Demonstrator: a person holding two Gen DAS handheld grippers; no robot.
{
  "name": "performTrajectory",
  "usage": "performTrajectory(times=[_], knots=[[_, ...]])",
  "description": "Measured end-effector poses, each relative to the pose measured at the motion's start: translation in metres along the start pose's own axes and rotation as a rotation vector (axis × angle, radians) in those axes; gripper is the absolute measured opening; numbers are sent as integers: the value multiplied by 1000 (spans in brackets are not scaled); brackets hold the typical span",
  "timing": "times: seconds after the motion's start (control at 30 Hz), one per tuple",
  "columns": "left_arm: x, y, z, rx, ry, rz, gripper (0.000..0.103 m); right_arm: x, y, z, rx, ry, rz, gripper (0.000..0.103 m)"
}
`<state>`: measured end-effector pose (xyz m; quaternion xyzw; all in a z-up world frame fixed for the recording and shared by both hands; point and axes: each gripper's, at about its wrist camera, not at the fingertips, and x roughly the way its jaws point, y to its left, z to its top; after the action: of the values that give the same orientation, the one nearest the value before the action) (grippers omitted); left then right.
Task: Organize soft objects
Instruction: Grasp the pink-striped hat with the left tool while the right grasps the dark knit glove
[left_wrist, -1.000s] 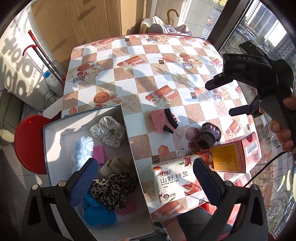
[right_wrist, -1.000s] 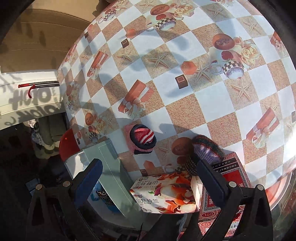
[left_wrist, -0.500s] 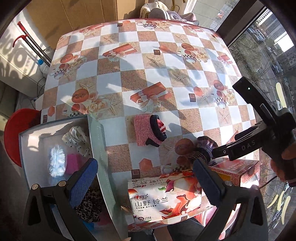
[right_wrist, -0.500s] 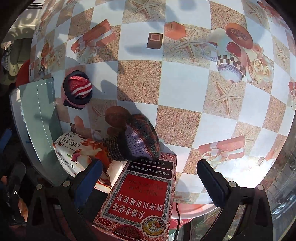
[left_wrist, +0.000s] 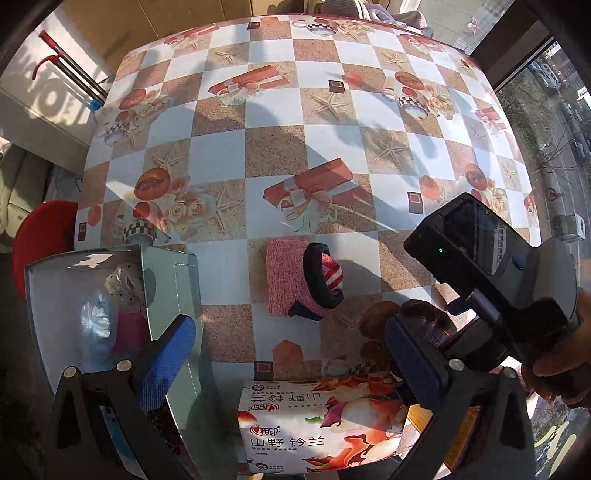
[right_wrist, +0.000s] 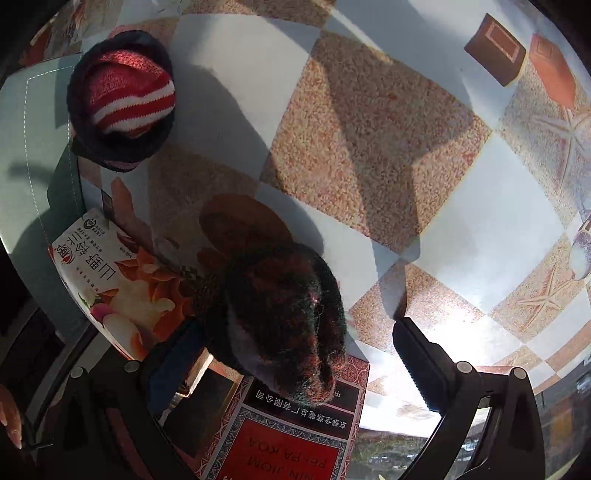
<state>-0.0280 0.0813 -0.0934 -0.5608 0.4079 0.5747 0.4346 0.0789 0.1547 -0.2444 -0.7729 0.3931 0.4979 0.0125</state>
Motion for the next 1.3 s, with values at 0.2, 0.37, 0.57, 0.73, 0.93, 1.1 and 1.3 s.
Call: performTrajectory(times=[0.2,0.37,0.57,0.73,0.93,1.1,1.3], knots=[[35,-13,15,10,45,20,103,-20,-67,-28,197,-158,4,103],[60,-11,21,0,88,30,103,-30,-131,-60,394,-291,85,103],[78,-10,24,-18,108,33,103,-37,-145,-92,534,-476,255,103],[97,-13,20,-16,141,52,103,-21,-134,-83,587,-461,163,103],[112,-12,17,-21,161,47,103,-5,-120,-82,523,-455,0,103],[115,-11,21,-24,158,22,103,23,-75,-74,459,-425,-158,103],[122,-22,23,-31,158,19,103,32,-57,-78,456,-466,-178,103]])
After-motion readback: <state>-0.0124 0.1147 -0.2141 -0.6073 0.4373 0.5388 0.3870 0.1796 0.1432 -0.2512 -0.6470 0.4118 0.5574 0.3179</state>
